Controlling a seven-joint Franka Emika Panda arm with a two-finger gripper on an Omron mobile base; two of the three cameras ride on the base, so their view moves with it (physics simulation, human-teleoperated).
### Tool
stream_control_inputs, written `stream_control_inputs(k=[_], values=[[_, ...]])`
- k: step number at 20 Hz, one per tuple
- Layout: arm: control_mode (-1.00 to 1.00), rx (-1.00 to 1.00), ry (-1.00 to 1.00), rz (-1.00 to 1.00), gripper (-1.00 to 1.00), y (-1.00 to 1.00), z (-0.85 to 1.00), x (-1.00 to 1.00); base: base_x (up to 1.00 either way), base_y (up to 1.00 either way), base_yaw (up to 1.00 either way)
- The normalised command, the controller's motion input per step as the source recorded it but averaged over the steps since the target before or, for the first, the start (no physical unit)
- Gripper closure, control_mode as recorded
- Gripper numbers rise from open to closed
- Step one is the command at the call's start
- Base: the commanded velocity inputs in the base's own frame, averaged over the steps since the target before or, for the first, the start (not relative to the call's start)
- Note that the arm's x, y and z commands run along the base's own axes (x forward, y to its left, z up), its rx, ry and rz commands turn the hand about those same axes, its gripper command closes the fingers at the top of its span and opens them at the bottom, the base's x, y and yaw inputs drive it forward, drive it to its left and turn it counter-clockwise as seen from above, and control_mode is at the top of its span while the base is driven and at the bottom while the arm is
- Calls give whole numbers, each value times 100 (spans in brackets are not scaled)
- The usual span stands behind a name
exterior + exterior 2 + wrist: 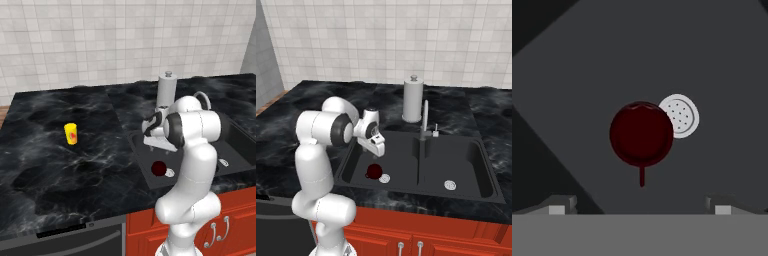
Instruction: Move any existing items from the left basin to the right basin for drying. Then move the cup from the counter to the left basin of the sink for washing.
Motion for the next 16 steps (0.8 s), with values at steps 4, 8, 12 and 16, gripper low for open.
stream_control_inputs(k=[4, 8, 12, 16], values=[[-100, -1, -6, 0, -100, 1, -6, -19, 0, 0, 0], [-100, 0, -3, 0, -100, 1, -3, -27, 0, 0, 0], [-100, 0, -1, 0, -100, 2, -1, -26, 0, 0, 0], [-100, 0, -1, 0, -100, 7, -5, -5, 0, 0, 0]])
